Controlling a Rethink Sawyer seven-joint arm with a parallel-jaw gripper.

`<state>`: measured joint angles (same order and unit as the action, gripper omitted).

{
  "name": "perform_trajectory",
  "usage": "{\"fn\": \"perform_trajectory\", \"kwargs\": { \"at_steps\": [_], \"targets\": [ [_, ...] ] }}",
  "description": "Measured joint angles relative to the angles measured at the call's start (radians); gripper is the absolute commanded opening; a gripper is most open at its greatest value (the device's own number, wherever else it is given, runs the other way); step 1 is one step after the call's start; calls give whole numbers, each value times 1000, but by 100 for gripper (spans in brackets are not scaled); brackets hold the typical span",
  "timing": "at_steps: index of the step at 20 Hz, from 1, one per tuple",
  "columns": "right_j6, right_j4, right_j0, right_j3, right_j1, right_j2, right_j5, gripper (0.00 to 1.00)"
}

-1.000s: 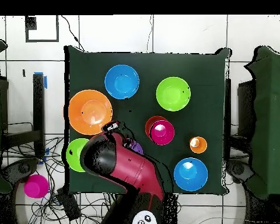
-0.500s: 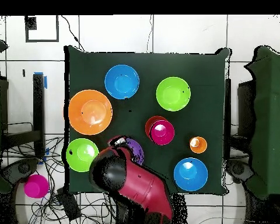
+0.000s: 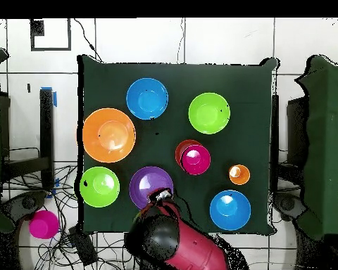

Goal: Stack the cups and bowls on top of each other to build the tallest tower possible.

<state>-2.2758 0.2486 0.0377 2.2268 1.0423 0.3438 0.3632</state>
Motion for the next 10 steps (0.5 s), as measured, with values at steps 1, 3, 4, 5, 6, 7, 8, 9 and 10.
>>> {"fn": "perform_trajectory", "kwargs": {
  "at_steps": [1, 3, 4, 5, 6, 7, 8, 9, 10],
  "targets": [
    [0, -8, 10, 7, 5, 0, 0, 100],
    [0, -53, 55, 41, 22, -1, -5, 100],
    [0, -72, 74, 55, 25, -2, -13, 100],
    [0, -91, 92, 69, 26, -4, -27, 100],
    [0, -111, 110, 83, 26, -5, -41, 100],
    [0, -137, 127, 100, 24, -8, -67, 100],
    [0, -148, 134, 108, 22, -10, -82, 100],
    [0, -160, 141, 117, 20, -12, -97, 100],
    [0, -179, 149, 126, 15, -15, -122, 100]
  ]
}}
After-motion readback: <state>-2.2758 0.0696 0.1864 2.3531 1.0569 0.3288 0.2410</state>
